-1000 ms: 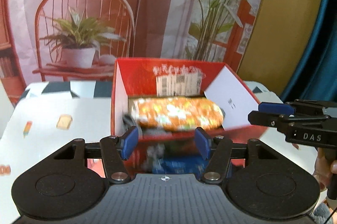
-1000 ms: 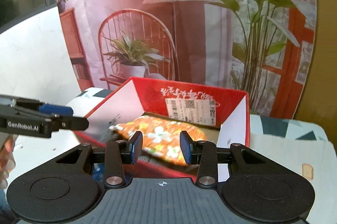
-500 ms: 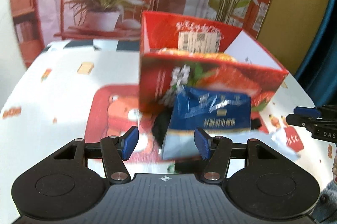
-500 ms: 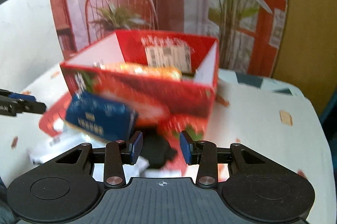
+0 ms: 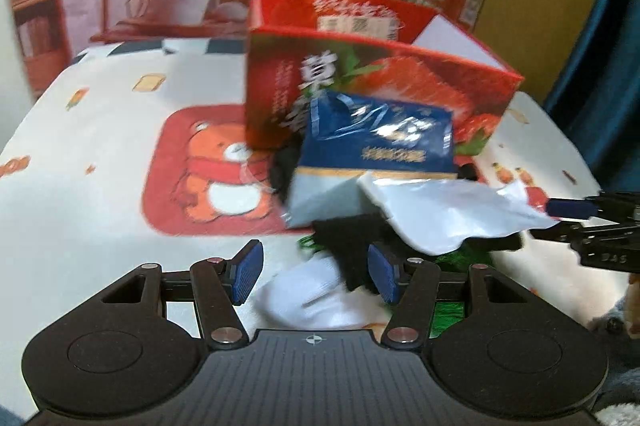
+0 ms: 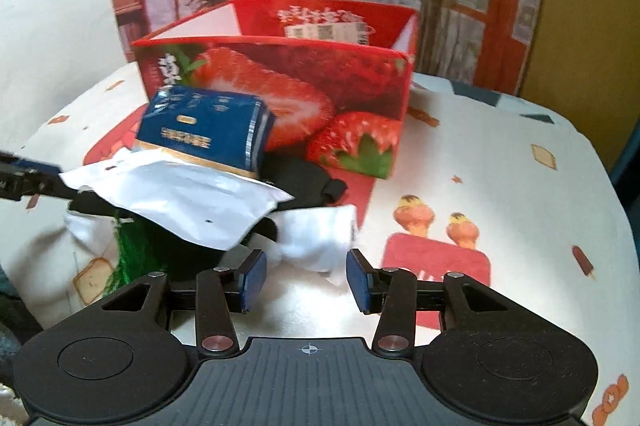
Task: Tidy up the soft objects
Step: 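Move both grippers back to the pile toward the white packet, then close the left gripper on the white cable packet while the right gripper grasps it too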
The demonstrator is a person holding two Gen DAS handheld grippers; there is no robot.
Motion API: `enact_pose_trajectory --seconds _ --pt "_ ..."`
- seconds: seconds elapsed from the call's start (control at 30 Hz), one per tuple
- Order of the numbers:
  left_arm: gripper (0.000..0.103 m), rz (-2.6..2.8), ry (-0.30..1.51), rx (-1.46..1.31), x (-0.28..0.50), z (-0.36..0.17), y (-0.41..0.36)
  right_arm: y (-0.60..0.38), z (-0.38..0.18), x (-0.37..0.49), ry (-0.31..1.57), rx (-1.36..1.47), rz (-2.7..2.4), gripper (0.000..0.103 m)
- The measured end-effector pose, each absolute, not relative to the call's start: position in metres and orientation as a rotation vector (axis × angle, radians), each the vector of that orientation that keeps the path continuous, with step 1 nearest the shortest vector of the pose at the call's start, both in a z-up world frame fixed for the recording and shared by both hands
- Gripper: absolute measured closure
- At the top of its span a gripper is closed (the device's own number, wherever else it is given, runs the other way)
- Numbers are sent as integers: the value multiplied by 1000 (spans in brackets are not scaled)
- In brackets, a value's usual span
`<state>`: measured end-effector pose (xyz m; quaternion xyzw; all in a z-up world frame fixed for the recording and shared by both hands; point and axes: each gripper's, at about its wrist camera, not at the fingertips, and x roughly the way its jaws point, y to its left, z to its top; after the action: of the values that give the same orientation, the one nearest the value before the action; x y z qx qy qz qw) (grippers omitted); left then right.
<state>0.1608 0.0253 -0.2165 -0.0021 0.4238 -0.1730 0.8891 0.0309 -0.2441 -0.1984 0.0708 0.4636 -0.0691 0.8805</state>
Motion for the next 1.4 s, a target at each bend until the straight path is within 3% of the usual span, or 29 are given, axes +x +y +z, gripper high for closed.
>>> enact_pose_trajectory --seconds 0.43,0.83,1.4 --pt "42 -450 831 69 164 -208 -8 -230 -194 59 915 70 -50 59" --pt "43 -541 804 108 192 -211 -34 -240 -201 82 855 132 -8 73" --pt "47 -503 875 -47 229 -233 -25 -260 -219 109 858 175 41 68"
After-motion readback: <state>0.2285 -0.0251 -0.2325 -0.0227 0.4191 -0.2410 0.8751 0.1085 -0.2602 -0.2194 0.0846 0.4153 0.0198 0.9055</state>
